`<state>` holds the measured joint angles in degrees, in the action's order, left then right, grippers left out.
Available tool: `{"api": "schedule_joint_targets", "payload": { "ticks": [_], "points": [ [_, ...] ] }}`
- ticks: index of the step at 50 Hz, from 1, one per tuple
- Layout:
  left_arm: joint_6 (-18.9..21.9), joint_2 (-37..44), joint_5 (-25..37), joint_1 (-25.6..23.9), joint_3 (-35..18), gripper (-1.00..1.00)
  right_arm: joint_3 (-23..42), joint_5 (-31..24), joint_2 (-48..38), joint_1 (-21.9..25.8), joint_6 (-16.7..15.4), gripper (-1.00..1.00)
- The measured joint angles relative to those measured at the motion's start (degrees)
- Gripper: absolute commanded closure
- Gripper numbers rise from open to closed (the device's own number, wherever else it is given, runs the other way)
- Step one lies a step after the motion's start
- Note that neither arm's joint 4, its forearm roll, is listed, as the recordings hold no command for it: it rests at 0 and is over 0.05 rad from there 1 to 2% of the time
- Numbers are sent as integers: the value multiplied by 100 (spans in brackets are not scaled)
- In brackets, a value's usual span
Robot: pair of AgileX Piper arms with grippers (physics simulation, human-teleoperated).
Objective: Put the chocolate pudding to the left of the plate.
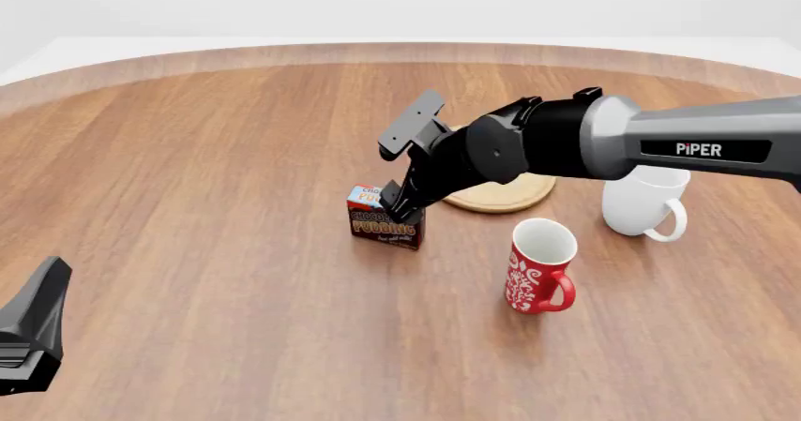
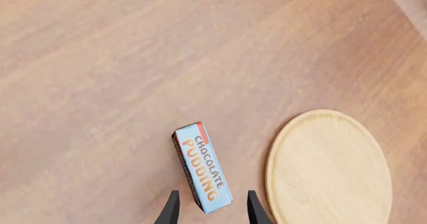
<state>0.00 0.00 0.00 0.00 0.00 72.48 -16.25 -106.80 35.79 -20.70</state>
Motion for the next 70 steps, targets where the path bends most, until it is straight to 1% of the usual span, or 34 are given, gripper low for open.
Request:
{"api": "schedule_joint_targets", "payload": {
  "ticks": [42, 70],
  "points": [
    [0, 0, 0, 0, 0, -100, -161, 361, -403, -78, 211, -100],
    [0, 0, 0, 0, 0, -100, -165, 436, -566, -156, 225, -100]
  ]
}}
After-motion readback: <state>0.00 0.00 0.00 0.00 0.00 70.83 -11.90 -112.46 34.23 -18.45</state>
